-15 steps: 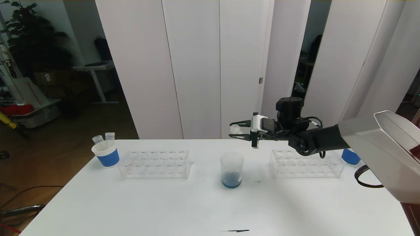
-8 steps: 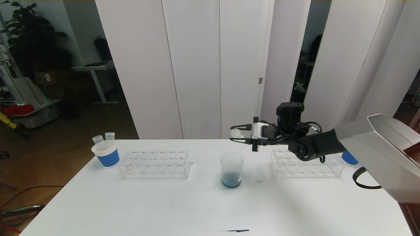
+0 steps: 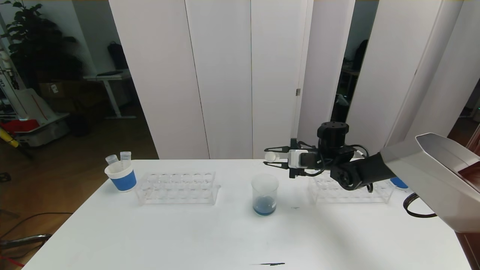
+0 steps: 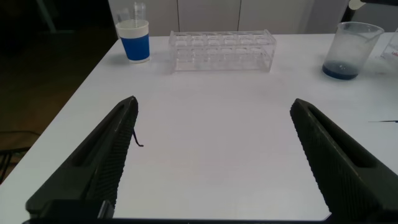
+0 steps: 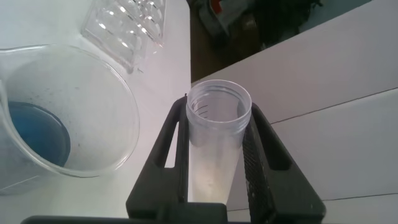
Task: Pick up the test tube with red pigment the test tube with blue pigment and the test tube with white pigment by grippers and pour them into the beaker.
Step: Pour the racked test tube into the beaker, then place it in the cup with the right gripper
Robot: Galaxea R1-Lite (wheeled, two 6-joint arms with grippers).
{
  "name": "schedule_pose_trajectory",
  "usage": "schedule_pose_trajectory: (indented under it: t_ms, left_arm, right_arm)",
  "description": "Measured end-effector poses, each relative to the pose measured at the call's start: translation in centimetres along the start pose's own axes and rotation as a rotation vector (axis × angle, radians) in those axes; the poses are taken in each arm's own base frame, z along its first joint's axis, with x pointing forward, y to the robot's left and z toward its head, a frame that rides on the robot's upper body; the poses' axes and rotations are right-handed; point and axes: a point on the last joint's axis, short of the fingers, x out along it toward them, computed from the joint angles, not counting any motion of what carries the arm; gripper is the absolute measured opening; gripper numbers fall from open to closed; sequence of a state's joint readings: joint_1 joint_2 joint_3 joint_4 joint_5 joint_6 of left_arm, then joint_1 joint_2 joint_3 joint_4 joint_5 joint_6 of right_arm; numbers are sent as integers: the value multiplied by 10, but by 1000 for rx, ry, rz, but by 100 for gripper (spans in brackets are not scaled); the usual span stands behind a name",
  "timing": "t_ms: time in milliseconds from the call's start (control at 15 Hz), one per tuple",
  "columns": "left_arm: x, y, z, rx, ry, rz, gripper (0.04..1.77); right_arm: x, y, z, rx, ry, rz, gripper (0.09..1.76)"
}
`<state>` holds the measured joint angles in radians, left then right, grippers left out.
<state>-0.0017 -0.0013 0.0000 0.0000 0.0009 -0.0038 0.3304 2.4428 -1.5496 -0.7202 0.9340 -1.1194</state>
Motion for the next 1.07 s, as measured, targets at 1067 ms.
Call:
schedule_pose_trajectory:
  t_ms: [1067]
  left_arm:
    - [0, 0, 0, 0, 0, 0, 175]
  right_arm:
    - [-3, 7, 3, -161, 4, 17, 58]
